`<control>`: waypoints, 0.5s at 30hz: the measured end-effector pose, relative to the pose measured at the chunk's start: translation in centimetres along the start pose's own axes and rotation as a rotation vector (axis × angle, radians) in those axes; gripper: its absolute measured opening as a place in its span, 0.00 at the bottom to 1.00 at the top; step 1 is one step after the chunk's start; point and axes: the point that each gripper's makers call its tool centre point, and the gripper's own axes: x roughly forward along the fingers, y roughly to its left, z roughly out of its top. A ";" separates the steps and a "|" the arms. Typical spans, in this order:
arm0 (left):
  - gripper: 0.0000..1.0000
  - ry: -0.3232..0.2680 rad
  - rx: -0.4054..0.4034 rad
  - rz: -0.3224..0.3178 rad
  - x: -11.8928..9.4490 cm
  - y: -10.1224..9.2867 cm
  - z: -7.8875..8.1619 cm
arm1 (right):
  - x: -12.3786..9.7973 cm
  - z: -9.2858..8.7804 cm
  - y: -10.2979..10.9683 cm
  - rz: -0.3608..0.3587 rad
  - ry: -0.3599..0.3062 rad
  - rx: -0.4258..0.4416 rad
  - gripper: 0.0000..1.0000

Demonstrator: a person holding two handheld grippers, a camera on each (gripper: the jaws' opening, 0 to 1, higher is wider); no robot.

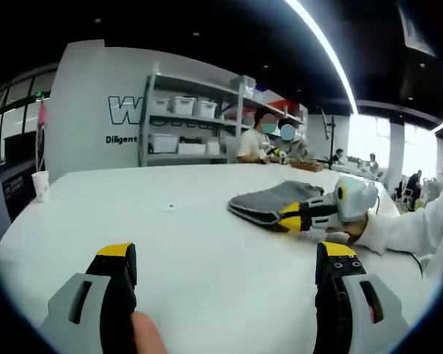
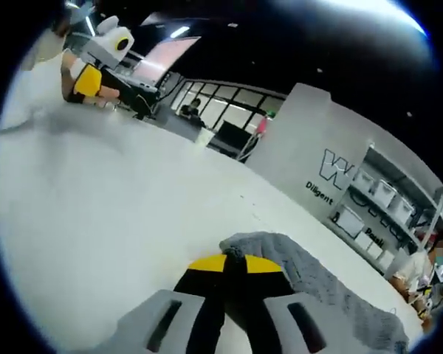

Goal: Open the folded towel by lifting each exposed corner and separating the folded layers until the towel lies flat within the target outline without major curled edges

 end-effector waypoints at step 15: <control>1.00 0.018 -0.004 0.009 0.2 0.3 -0.6 | -2.8 -0.7 -8.1 -0.175 -0.096 0.325 0.00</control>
